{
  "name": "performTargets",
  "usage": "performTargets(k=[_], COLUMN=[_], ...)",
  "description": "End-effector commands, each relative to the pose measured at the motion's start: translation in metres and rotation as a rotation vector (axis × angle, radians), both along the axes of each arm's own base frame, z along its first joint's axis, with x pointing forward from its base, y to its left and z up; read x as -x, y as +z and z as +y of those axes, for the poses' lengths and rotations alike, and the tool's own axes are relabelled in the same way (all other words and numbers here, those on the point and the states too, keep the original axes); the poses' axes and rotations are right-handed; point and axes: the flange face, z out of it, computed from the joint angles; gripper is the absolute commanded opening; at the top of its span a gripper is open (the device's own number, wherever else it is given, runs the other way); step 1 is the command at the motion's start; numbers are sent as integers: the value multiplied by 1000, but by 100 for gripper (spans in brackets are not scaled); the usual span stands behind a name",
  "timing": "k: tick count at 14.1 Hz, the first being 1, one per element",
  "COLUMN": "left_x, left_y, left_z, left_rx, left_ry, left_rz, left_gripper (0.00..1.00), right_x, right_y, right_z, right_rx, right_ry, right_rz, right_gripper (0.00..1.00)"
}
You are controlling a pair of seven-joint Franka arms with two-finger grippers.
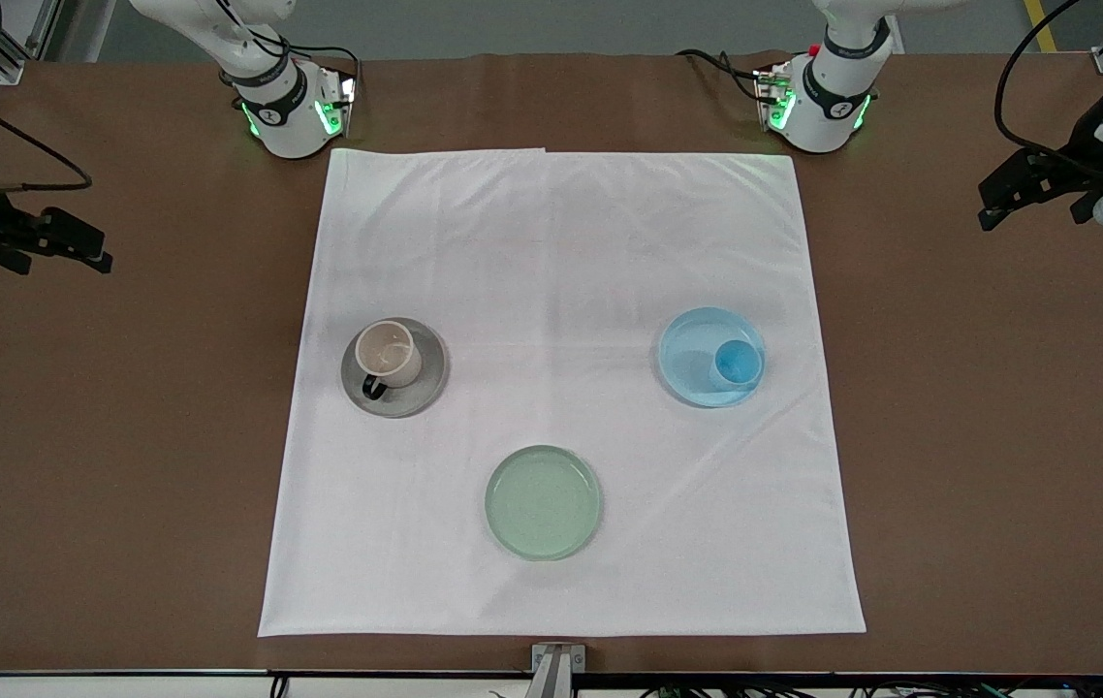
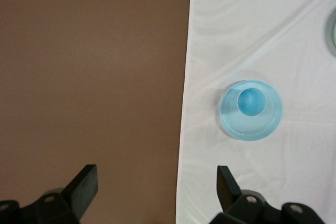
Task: Place blue cup in blue plate and white mug in gray plate
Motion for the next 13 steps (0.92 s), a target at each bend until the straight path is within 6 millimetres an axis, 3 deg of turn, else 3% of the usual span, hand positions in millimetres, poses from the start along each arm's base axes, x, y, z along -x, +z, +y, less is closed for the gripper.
performTargets(k=[1, 7, 13], left_x=[-6, -1, -1], left_y=[6, 0, 4], left_z=[-1, -13, -15], left_rx=[27, 63, 8], left_ry=[15, 34, 21], left_rz=[-4, 50, 34], left_gripper=[100, 100, 100], right_x=[23, 50, 47], right_y=[13, 41, 41], right_z=[-4, -3, -11], right_rx=[15, 15, -2], right_ry=[-20, -18, -40], right_rz=[-7, -10, -18], right_gripper=[100, 100, 100])
